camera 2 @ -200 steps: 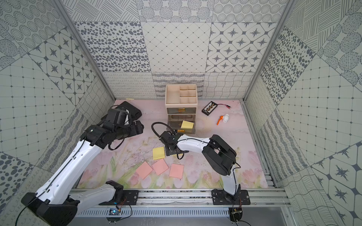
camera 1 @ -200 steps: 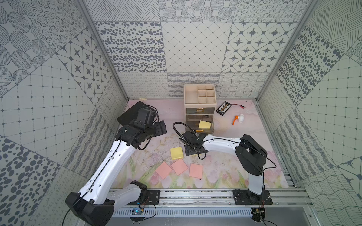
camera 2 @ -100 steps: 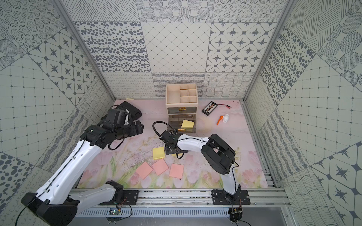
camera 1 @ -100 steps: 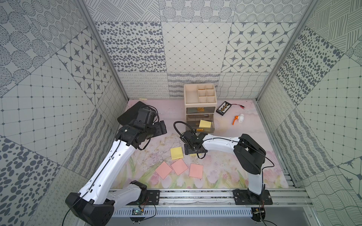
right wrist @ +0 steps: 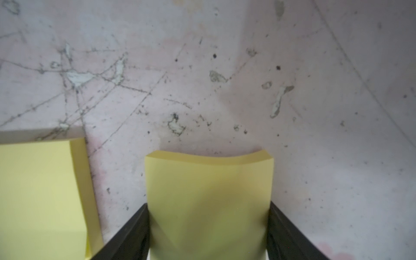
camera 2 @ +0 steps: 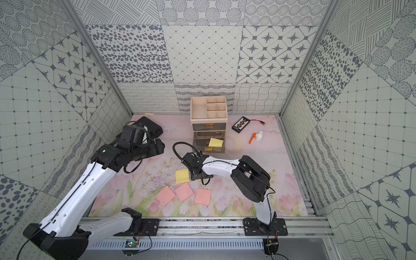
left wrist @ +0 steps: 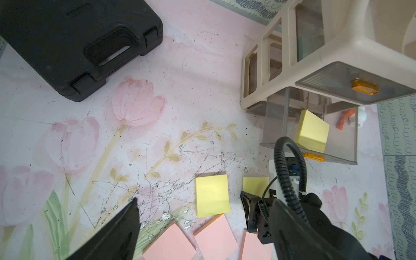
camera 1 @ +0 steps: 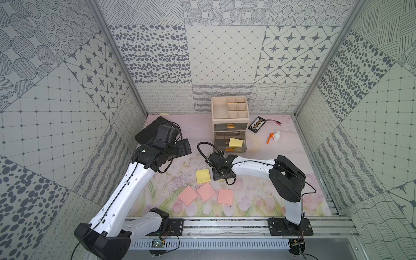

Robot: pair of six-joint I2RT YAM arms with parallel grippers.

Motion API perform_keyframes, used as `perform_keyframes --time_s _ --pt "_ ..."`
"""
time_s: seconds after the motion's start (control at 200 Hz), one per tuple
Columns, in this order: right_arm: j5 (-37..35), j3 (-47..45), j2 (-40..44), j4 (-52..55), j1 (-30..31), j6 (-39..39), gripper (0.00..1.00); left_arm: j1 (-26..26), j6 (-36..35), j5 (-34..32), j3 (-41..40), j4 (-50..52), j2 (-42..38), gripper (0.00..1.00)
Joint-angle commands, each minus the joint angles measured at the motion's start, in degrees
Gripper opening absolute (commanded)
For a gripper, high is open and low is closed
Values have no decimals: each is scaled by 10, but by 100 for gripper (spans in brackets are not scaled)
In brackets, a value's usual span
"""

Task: Please put the sticky notes in the drawer by color
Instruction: Pick up the sticky notes from the center of the board, then place the sticky notes in the drawer.

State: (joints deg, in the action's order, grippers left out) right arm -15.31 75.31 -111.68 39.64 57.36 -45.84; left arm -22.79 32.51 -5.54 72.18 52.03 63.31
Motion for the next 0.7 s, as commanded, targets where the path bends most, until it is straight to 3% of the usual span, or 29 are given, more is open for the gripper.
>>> perform_keyframes --time_s 0.0,0.305,0.475,0.695 --pt "3 7 35 16 7 -1 77 3 -5 -12 5 6 -5 93" --pt "13 70 119 106 23 21 77 3 -1 -13 5 7 -9 93" --pt "-12 167 164 177 20 62 77 3 4 -10 2 2 -9 93" --pt "-27 280 155 224 -21 129 78 3 5 -11 2 1 -5 93"
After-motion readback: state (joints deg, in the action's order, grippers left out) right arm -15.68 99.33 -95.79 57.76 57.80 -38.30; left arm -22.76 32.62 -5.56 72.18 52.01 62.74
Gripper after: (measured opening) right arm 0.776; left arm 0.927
